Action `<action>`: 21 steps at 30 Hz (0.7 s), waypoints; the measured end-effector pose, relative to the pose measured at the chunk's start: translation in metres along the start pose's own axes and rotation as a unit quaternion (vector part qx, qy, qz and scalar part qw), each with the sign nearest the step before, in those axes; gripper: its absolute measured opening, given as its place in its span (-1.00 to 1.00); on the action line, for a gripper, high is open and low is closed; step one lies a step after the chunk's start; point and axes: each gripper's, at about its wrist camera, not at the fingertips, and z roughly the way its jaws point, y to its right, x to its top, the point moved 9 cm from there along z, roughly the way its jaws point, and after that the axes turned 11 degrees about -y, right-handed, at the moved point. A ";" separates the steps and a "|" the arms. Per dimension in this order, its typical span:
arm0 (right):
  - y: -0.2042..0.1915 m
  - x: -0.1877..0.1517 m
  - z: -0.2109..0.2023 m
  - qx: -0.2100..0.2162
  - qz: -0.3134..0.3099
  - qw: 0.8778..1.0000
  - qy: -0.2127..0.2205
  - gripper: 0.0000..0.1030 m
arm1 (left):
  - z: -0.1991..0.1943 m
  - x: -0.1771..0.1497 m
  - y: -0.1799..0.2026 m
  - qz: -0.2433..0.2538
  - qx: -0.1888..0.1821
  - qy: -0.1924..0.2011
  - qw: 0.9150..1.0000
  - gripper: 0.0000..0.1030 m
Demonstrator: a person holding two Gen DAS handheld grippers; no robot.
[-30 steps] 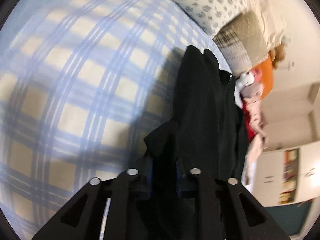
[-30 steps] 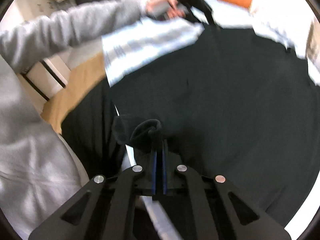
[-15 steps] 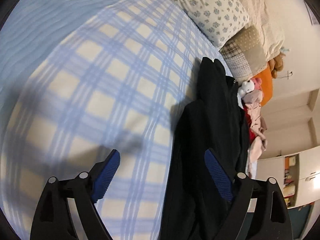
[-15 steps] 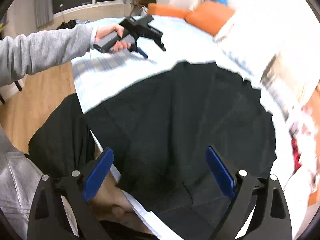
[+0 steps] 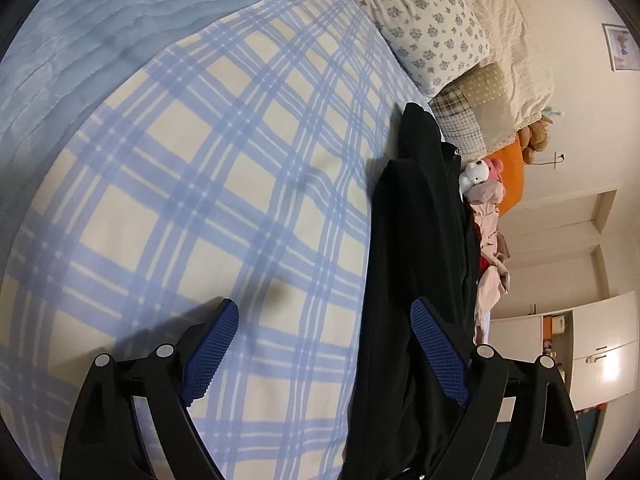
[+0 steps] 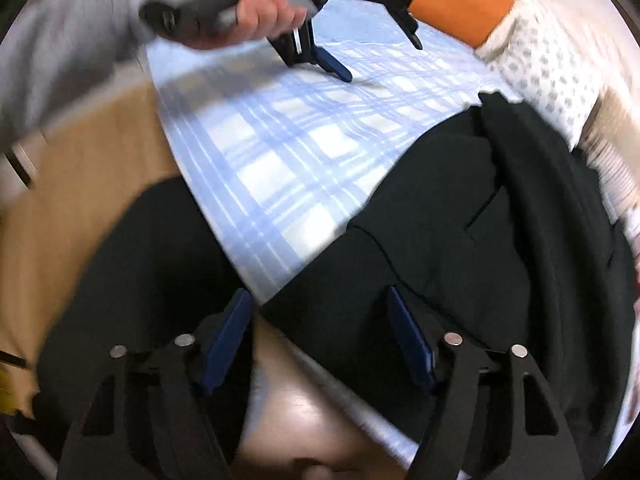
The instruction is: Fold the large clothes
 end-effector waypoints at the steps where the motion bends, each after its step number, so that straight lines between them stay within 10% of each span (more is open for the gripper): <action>1: 0.004 0.003 0.003 -0.007 0.000 1.000 0.001 -0.01 | -0.001 -0.001 0.000 0.001 0.002 -0.001 1.000 0.74; 5: 0.019 0.007 -0.007 0.032 0.034 0.999 0.015 -0.71 | -0.001 0.002 0.004 0.010 0.012 -0.006 1.000 0.74; 10: 0.046 0.012 -0.043 0.137 0.110 0.983 0.050 -0.73 | 0.007 0.014 0.033 0.031 0.011 -0.013 0.999 0.74; 17: 0.109 0.001 -0.104 0.308 0.206 0.922 0.114 -0.85 | 0.046 0.043 0.093 0.054 0.012 -0.018 0.998 0.74; 21: 0.137 -0.007 -0.126 0.322 0.222 0.907 0.154 -0.86 | 0.078 0.066 0.115 0.034 0.013 -0.021 0.999 0.74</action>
